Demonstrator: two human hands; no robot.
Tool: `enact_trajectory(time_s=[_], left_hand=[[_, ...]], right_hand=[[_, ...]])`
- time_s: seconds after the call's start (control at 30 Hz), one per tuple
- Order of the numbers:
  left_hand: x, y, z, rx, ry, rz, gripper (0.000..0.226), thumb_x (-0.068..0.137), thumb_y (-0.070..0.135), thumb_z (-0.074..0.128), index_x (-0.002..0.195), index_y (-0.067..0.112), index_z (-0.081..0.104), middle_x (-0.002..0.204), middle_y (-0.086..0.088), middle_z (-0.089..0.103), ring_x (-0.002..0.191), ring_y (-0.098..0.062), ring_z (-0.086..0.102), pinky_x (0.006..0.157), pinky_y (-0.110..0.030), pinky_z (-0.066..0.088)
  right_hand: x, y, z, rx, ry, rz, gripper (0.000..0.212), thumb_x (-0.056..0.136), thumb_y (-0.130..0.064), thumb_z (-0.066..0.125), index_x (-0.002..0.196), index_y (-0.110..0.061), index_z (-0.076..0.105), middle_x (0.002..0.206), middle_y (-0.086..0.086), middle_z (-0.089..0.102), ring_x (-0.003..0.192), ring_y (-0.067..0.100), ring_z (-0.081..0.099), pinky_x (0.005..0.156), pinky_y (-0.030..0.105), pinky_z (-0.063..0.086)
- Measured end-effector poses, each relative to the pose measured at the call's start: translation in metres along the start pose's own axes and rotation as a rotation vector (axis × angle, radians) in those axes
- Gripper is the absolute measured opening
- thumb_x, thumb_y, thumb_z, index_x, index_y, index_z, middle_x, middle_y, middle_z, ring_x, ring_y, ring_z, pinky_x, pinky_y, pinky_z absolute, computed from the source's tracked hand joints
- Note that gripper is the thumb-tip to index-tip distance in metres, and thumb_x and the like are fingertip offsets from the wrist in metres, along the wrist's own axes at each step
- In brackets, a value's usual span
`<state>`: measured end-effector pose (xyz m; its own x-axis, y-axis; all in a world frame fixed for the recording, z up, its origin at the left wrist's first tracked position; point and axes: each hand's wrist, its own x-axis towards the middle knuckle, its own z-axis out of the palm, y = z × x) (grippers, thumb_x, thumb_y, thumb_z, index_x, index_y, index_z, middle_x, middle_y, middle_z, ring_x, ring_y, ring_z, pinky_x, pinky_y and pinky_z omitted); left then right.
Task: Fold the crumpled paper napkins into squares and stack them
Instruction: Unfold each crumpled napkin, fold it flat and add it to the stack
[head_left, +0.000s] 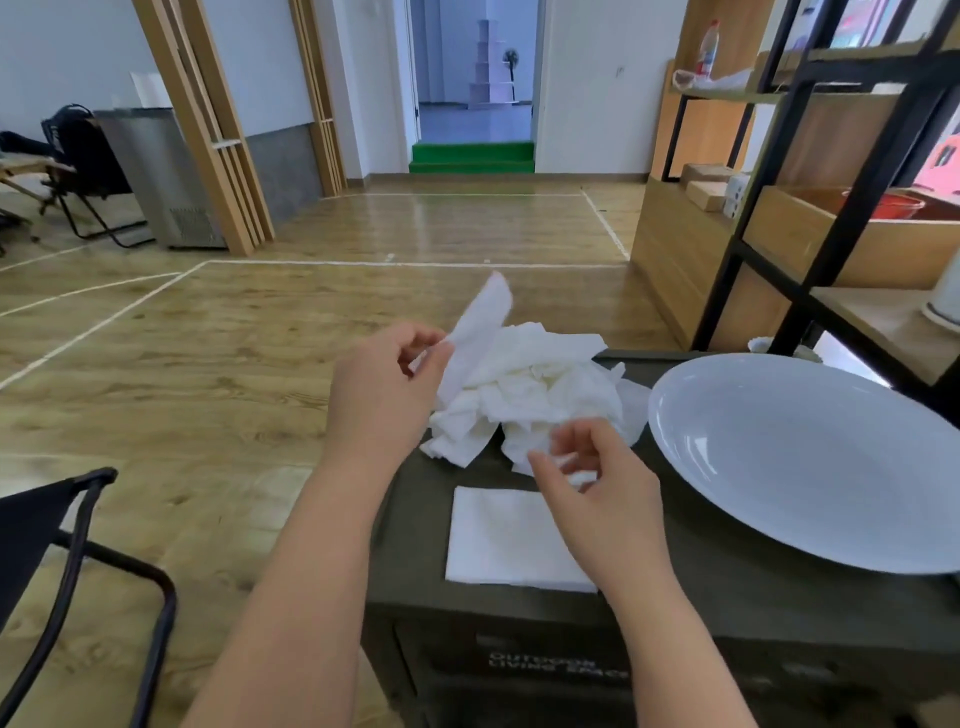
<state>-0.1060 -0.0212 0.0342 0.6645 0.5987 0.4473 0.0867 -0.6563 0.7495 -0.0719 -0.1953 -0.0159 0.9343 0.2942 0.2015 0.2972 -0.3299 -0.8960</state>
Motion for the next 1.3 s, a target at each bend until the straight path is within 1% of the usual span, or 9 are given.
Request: enact_trajectory(time_s=[0.1, 0.2, 0.3, 0.47, 0.63, 0.83, 0.97, 1.2, 1.3], left_hand=[[-0.031, 0.013, -0.017, -0.008, -0.339, 0.077, 0.009, 0.089, 0.034, 0.061, 0.082, 0.036, 0.066, 0.070, 0.007, 0.061, 0.053, -0.003, 0.044, 0.056, -0.019, 0.037], [-0.049, 0.010, -0.019, -0.039, -0.526, 0.095, 0.011, 0.090, 0.035, 0.060, 0.082, 0.041, 0.066, 0.068, -0.008, 0.055, 0.059, -0.012, 0.043, 0.060, -0.030, 0.035], [-0.060, 0.003, -0.010, -0.201, -0.431, -0.008, 0.010, 0.088, 0.030, 0.064, 0.082, 0.036, 0.070, 0.065, -0.004, 0.050, 0.058, -0.012, 0.043, 0.057, -0.024, 0.036], [-0.075, -0.012, 0.006, -0.398, -0.360, -0.275, 0.042, 0.085, 0.037, 0.065, 0.087, -0.005, 0.064, 0.080, -0.020, 0.063, 0.072, -0.019, 0.054, 0.070, -0.032, 0.040], [-0.076, -0.019, 0.024, -0.251, -0.214, -0.317, 0.032, 0.090, 0.035, 0.059, 0.079, 0.006, 0.065, 0.079, -0.019, 0.067, 0.074, -0.037, 0.062, 0.065, -0.043, 0.048], [-0.079, -0.023, 0.027, 0.134, -0.256, -0.302, 0.033, 0.093, 0.034, 0.055, 0.070, 0.011, 0.055, 0.065, 0.000, 0.052, 0.059, -0.012, 0.046, 0.052, -0.026, 0.031], [-0.077, -0.027, 0.028, 0.173, -0.262, -0.330, 0.026, 0.091, 0.037, 0.058, 0.082, 0.013, 0.057, 0.081, 0.002, 0.058, 0.075, -0.016, 0.055, 0.061, -0.028, 0.038], [-0.079, -0.026, 0.029, 0.359, -0.345, -0.301, 0.032, 0.092, 0.040, 0.055, 0.070, 0.019, 0.046, 0.072, 0.004, 0.052, 0.061, -0.009, 0.046, 0.050, -0.025, 0.028], [-0.079, -0.023, 0.028, 0.393, -0.356, -0.308, 0.033, 0.092, 0.040, 0.055, 0.069, 0.020, 0.043, 0.071, 0.005, 0.050, 0.060, -0.008, 0.042, 0.049, -0.024, 0.026]], right_hand=[[-0.002, -0.005, -0.009, 0.217, -0.122, -0.018, 0.057, 0.080, -0.039, 0.072, 0.125, -0.050, 0.039, 0.123, -0.035, 0.043, 0.112, -0.008, 0.047, 0.084, 0.015, 0.045], [-0.006, -0.005, -0.026, 0.252, -0.222, -0.025, 0.042, 0.082, -0.038, 0.069, 0.120, -0.047, 0.053, 0.116, -0.038, 0.052, 0.108, -0.013, 0.050, 0.085, 0.015, 0.045], [-0.011, -0.002, -0.034, 0.354, -0.233, 0.081, 0.008, 0.084, -0.031, 0.069, 0.090, -0.035, 0.064, 0.088, -0.022, 0.068, 0.084, -0.006, 0.065, 0.063, 0.015, 0.053], [-0.010, 0.004, -0.023, 0.372, -0.137, 0.144, 0.006, 0.087, -0.032, 0.066, 0.088, -0.035, 0.062, 0.091, -0.017, 0.069, 0.085, 0.001, 0.066, 0.065, 0.016, 0.053], [-0.003, 0.014, -0.015, 0.153, -0.188, 0.210, 0.013, 0.091, -0.034, 0.060, 0.089, -0.026, 0.069, 0.089, -0.009, 0.069, 0.086, 0.008, 0.064, 0.073, 0.024, 0.052], [0.000, 0.022, -0.010, -0.333, -0.133, 0.185, 0.040, 0.090, -0.040, 0.058, 0.064, -0.013, 0.043, 0.062, -0.004, 0.041, 0.055, 0.008, 0.039, 0.049, 0.019, 0.026], [-0.002, 0.022, -0.010, -0.408, -0.106, 0.154, 0.036, 0.088, -0.039, 0.059, 0.073, -0.007, 0.052, 0.070, 0.002, 0.048, 0.058, 0.010, 0.041, 0.051, 0.022, 0.032], [-0.005, 0.021, -0.007, -0.519, -0.110, 0.139, 0.034, 0.089, -0.038, 0.059, 0.093, -0.005, 0.063, 0.092, 0.011, 0.064, 0.085, 0.023, 0.061, 0.075, 0.032, 0.051], [-0.005, 0.022, -0.005, -0.544, -0.113, 0.136, 0.030, 0.089, -0.039, 0.059, 0.090, -0.009, 0.062, 0.087, 0.006, 0.063, 0.080, 0.019, 0.061, 0.070, 0.028, 0.049]])
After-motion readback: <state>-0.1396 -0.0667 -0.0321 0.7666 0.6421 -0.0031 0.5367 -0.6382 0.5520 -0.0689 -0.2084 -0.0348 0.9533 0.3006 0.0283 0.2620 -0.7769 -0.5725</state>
